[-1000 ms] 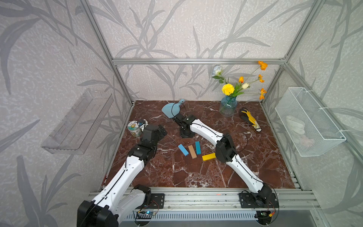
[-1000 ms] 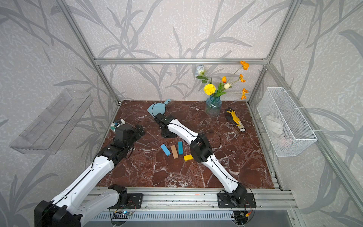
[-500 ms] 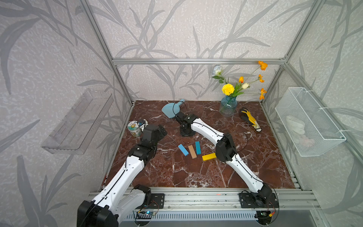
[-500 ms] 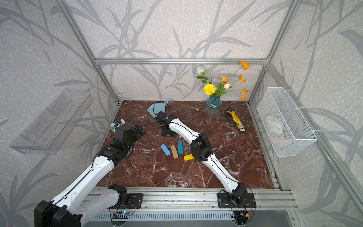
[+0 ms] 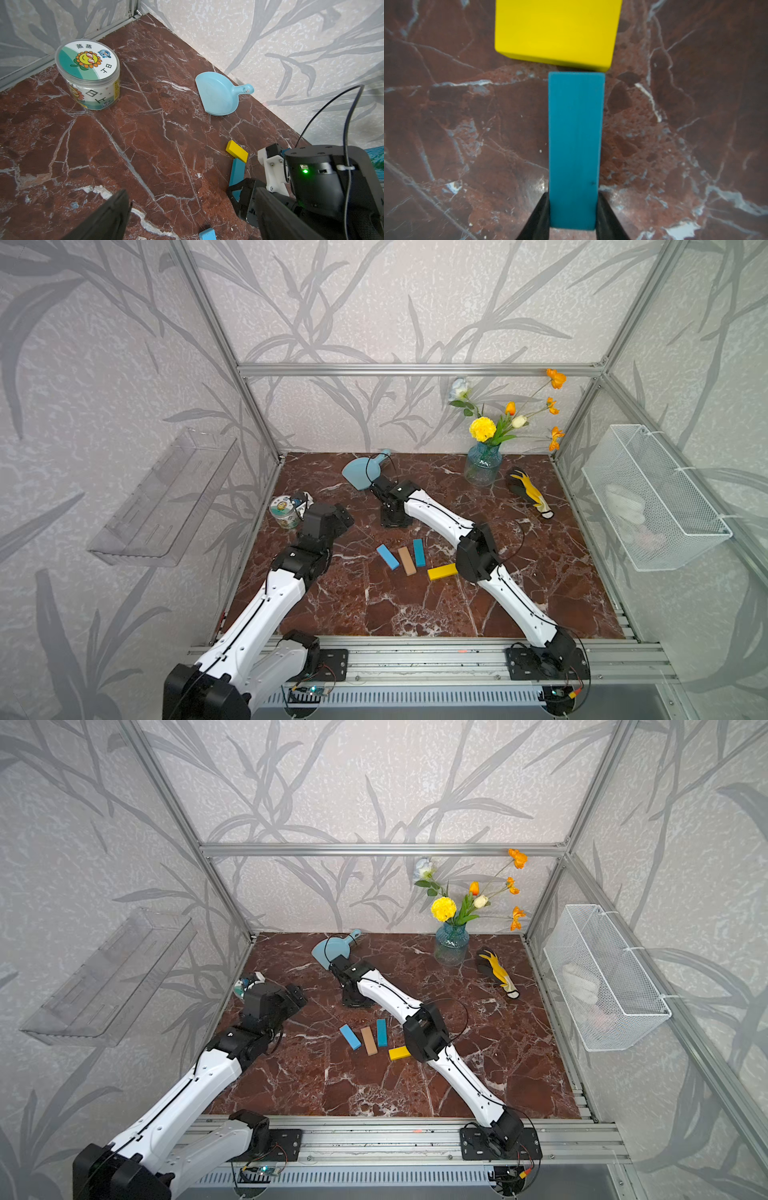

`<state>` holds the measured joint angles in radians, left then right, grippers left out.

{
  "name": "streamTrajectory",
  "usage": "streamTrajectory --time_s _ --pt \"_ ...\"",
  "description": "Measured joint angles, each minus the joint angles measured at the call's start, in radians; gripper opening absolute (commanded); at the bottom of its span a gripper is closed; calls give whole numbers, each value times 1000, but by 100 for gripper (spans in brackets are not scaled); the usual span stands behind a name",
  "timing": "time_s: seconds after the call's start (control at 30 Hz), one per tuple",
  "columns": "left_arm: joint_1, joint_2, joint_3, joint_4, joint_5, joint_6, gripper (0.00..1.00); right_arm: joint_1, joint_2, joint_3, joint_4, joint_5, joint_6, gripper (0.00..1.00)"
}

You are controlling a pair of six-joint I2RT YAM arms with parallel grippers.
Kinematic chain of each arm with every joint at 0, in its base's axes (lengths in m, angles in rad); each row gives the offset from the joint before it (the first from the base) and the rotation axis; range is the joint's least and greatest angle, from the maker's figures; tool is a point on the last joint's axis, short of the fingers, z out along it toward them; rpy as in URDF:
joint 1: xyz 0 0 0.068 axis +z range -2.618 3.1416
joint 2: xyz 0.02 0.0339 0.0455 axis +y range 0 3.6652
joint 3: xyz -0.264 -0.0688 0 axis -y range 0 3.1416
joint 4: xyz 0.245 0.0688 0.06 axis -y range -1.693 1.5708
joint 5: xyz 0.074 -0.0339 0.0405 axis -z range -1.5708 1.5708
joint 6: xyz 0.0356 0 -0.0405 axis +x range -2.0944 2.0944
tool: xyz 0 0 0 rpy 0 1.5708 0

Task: Assemble a giraffe with building blocks
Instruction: Assemble the building block at the center of the board.

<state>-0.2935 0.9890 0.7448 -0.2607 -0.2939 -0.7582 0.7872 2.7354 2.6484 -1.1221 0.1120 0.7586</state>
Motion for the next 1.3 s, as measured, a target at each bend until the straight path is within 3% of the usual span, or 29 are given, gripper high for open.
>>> streamTrajectory --time_s 0.83,0.9,1.0,1.07,1.3 --pt "0 0 0 0 0 4 95 -13 5 3 23 -1 -4 37" --pt "0 0 0 0 0 4 95 -13 5 3 24 -2 -4 41" --pt "0 1 0 1 0 4 95 -14 6 6 36 -1 -11 61" --pt "0 2 0 1 0 4 95 -15 7 8 46 -7 -17 69" --pt "0 4 0 1 0 4 95 -14 7 8 51 -8 -32 71"
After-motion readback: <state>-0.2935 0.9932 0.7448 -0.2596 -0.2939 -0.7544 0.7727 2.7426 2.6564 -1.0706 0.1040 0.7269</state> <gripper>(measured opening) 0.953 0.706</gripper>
